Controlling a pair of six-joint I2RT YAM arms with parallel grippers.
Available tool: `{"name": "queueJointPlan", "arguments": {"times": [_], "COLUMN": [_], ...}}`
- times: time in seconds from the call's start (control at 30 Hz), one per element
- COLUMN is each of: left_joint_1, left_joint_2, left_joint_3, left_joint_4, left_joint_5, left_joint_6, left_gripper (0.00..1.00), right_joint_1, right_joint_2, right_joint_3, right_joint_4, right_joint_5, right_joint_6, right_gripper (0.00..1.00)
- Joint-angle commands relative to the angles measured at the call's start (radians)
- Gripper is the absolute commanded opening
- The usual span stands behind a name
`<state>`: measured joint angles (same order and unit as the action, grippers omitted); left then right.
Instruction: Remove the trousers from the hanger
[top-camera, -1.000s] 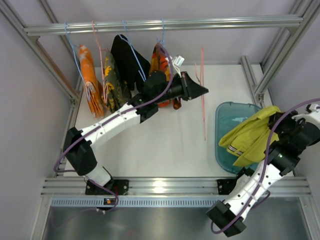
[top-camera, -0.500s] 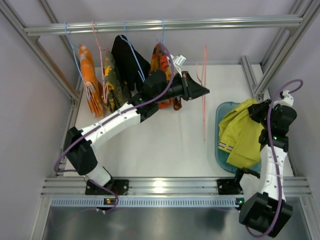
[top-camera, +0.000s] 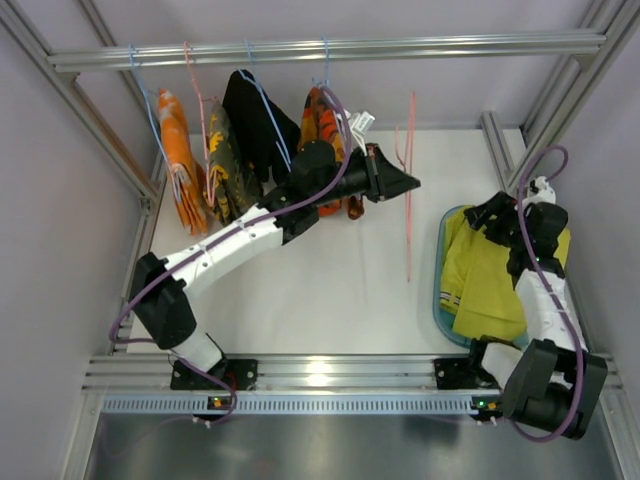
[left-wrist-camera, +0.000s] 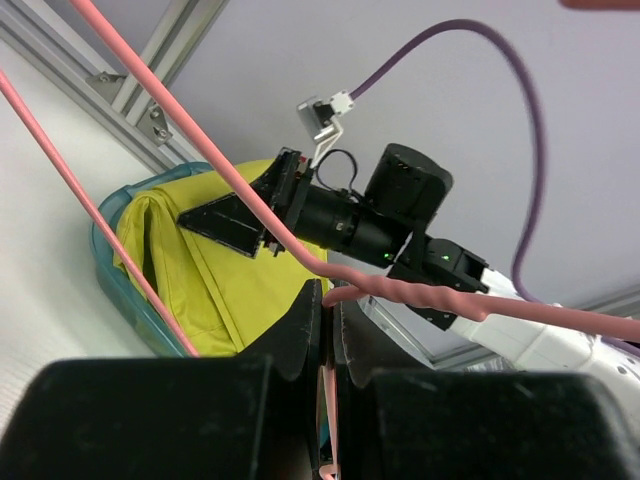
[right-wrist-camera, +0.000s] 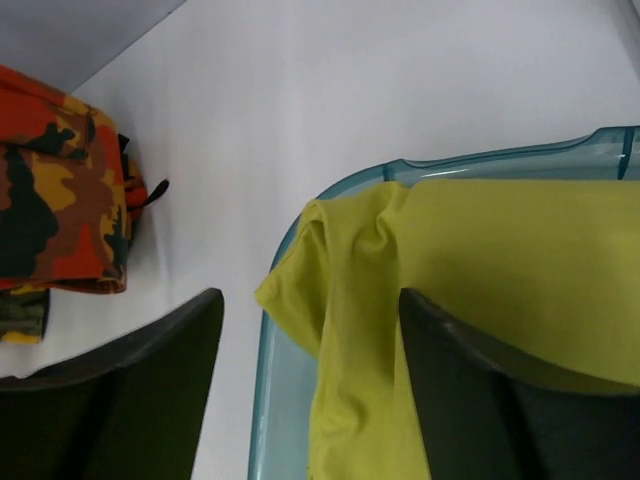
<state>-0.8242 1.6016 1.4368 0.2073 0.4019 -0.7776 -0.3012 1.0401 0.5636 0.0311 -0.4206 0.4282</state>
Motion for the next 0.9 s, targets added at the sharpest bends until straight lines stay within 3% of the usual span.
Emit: {"name": "queueJointPlan", "arguments": {"times": [0.0, 0.03, 0.1, 0.3, 0.4, 0.5, 0.87], "left_joint_1": [-0.006, -0.006, -0.007, -0.018, -0.032, -0.052, -0.105], "left_joint_2": [0.012, 0.012, 0.017, 0.066, 0.093, 0.116, 0.162], "left_joint_3": [0.036, 0.039, 0.042, 0.100, 0.132, 0.154, 0.206], "left_joint_4": [0.017, 0.017, 0.006, -0.008, -0.008, -0.008, -0.026], "left_joint_5": [-0.012, -0.021, -0.040, -0.067, -0.072, -0.078, -0.173], "left_joint_6": [0.029, 0.028, 0.026, 0.023, 0.021, 0.021, 0.024], "left_gripper": [0.00, 0.00, 0.00, 0.00, 0.00, 0.00, 0.00], "right_joint_1": [0.011, 0.011, 0.011, 0.010, 0.011, 0.027, 0.218], "right_joint_2": [-0.102, -0.126, -0.193, -0.325, -0.376, -0.412, -0.396], "right_joint_3": [0.105, 0.142, 0.182, 0.346, 0.328, 0.311, 0.300], "right_joint_4": [0.007, -0.017, -0.100, -0.330, -0.342, -0.381, -0.444], "right_joint_5": [-0.046, -0.061, -0.090, -0.350, -0.493, -0.540, -0.342], "right_joint_6": [-0.037, -0.060, -0.083, -0.166, -0.109, -0.098, -0.166], "right_gripper": [0.75, 0.87, 1.00, 0.99, 0.99, 0.98, 0.78]}}
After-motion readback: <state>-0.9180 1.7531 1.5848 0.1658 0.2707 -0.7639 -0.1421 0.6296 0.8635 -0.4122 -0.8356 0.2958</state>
